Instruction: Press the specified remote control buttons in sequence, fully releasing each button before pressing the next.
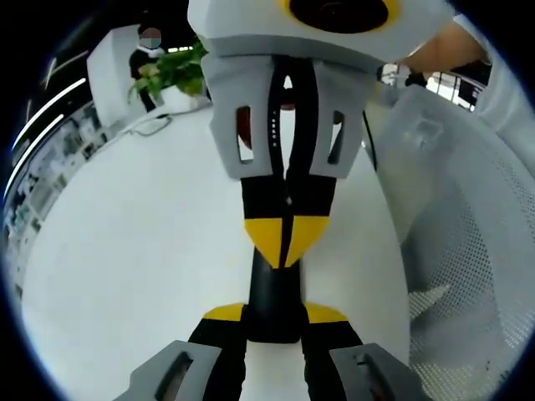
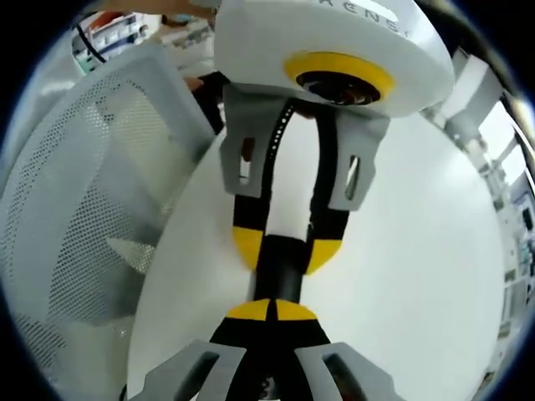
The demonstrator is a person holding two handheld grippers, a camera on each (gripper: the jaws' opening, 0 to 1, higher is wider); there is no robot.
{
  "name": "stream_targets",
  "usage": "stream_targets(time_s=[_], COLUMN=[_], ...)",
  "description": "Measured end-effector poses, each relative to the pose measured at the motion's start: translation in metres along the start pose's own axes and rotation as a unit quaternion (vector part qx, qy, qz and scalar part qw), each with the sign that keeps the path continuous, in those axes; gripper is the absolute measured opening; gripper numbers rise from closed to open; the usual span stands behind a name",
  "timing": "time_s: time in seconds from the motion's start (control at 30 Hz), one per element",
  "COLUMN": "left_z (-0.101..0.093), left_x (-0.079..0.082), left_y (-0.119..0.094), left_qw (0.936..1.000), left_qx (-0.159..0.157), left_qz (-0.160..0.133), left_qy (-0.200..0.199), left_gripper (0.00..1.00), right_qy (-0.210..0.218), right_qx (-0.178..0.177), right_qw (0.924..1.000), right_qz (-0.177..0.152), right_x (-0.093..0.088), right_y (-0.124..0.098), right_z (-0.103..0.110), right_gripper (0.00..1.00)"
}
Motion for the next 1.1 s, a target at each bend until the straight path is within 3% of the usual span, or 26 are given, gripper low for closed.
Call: stream_targets(time_s=[1.1], left_z=[0.002], left_x=[0.000], left_y=[0.001], left_qw=[1.0000], left_qx=[-0.002], left_qz=[0.003], left_qy=[0.001], left_gripper=[0.24], right_qy=[0.008], right_qx=[-0.032], right_qw=[0.9994], right_qz=[-0.011], right_x=[0.007], right_y=[-0.022], right_z=[-0.009], right_gripper=[0.00])
Point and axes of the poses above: the point that each gripper's makers call its tool centre point, and the gripper's own axes: y roughly forward along the fingers, z roughly to its left, x roughly out of its top, the point moved 3 cm from there along -y, roughly backward along the fingers, and after that the axes turned 2 degrees about -x, right-handed, at the moved point
